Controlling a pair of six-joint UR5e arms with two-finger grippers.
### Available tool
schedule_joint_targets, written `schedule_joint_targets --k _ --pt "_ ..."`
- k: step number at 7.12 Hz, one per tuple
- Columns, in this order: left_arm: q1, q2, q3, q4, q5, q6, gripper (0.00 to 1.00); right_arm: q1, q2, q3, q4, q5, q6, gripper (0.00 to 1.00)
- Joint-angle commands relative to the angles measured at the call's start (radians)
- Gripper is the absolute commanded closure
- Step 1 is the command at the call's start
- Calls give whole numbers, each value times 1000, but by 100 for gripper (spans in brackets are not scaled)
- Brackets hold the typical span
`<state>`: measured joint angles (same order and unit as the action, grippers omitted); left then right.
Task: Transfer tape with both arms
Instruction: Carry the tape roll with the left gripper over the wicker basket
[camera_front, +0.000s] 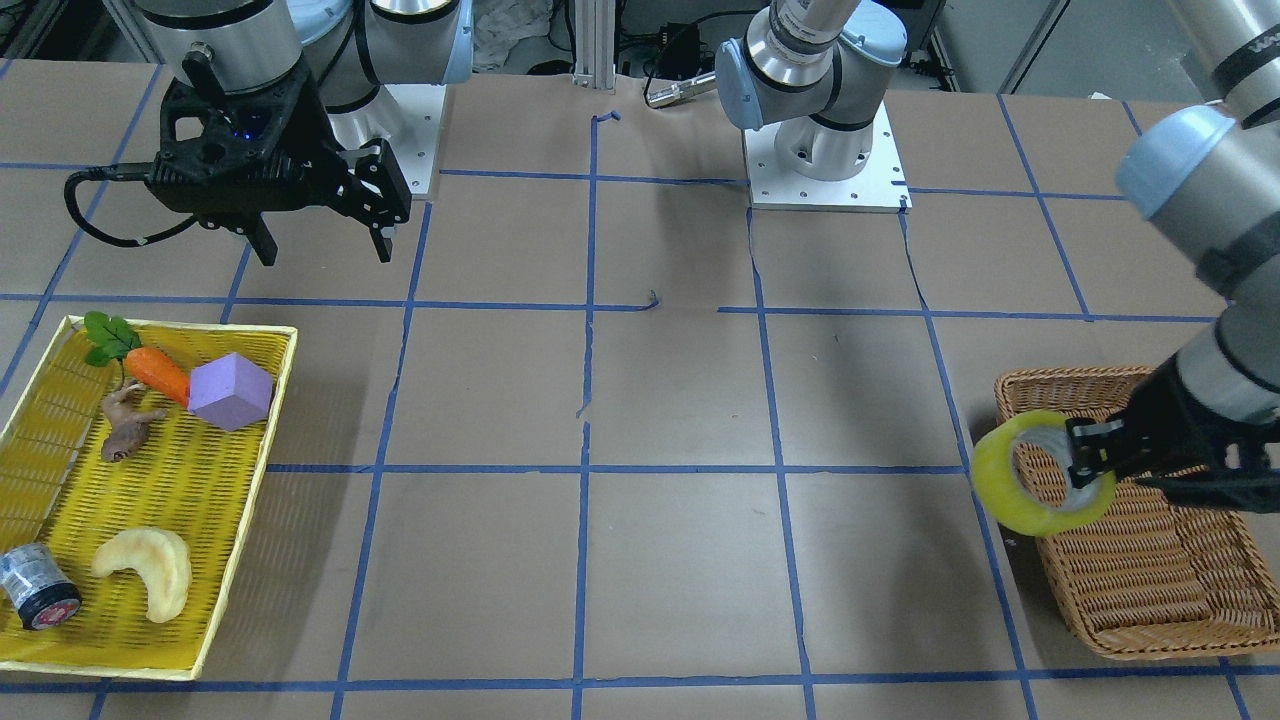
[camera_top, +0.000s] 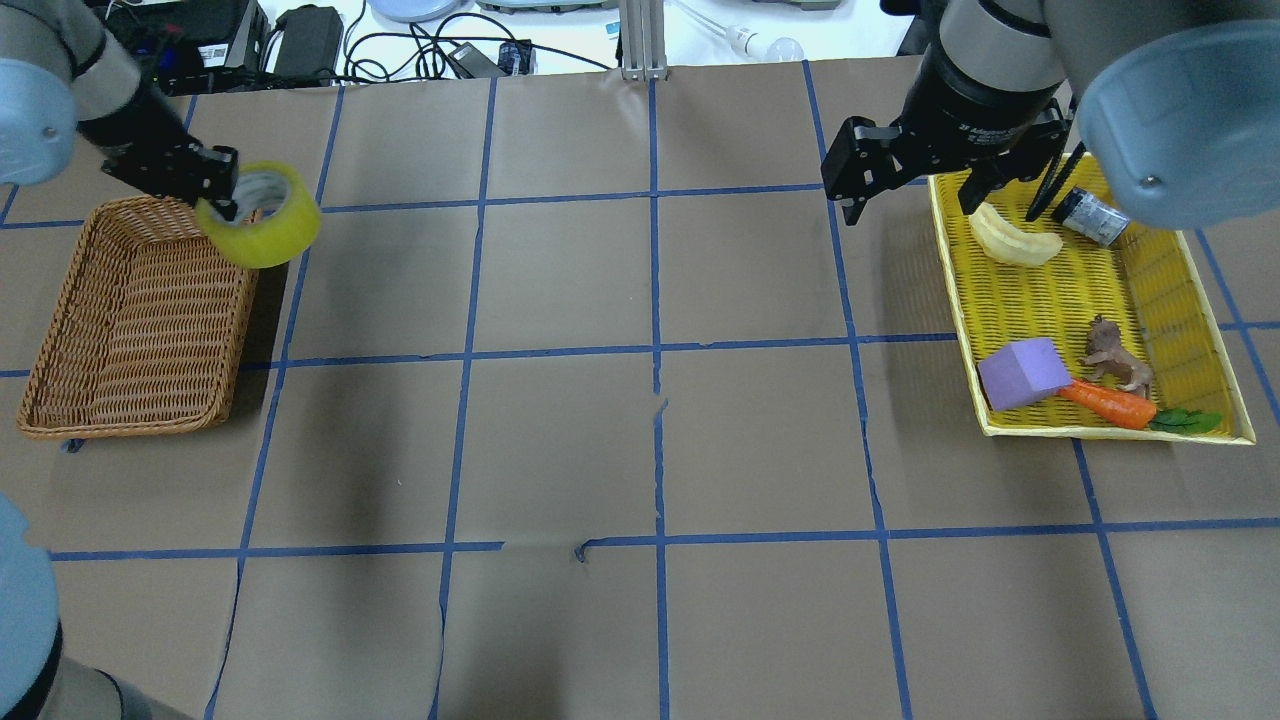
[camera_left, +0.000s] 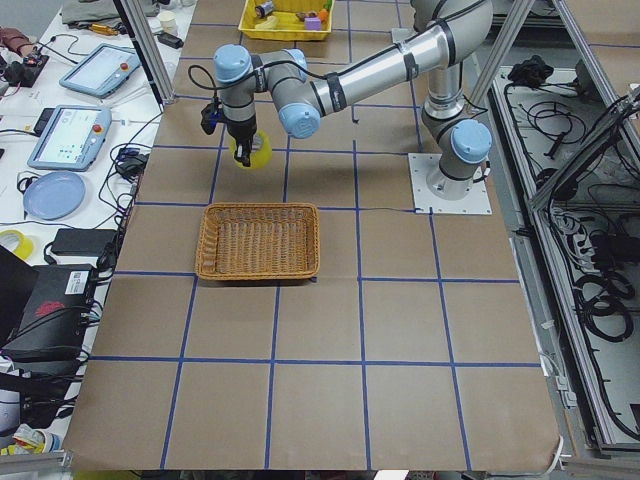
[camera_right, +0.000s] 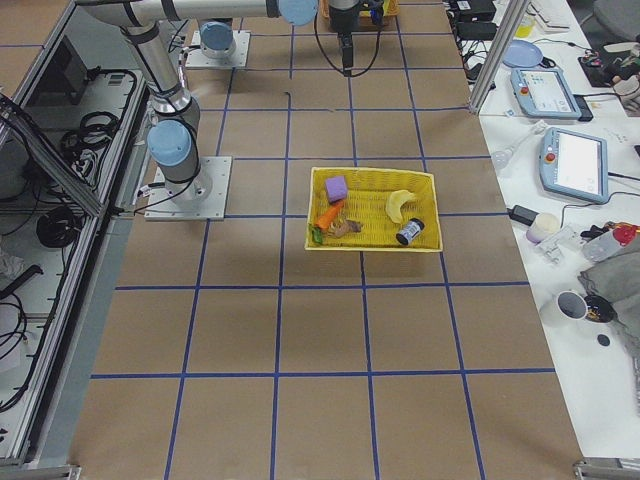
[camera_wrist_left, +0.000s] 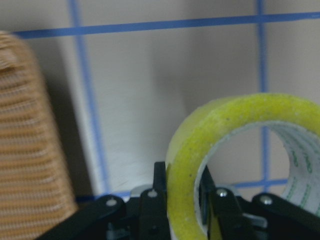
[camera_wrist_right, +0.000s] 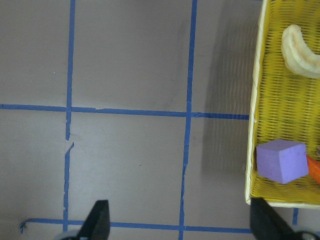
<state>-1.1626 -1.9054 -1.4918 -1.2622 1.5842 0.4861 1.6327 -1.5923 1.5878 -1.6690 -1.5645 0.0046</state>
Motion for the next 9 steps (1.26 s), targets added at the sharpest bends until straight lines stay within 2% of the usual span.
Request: schedule_joint_targets --k 1,2,5,6,8,9 --pt "183 -15 -8 9 5 210 100 1 0 0 0 -2 0 0" --pt "210 -27 -18 15 0 256 100 1 0 0 0 0 0 0" --pt "247 -105 -190 390 -44 275 100 1 -1 0 0 -2 0 0" --pt "247 -128 -212 446 -46 275 100 1 0 0 0 -2 0 0" --pt "247 -159 -212 468 -46 275 89 1 0 0 0 -2 0 0" --pt "248 -162 -206 466 -43 276 58 1 0 0 0 -2 0 0"
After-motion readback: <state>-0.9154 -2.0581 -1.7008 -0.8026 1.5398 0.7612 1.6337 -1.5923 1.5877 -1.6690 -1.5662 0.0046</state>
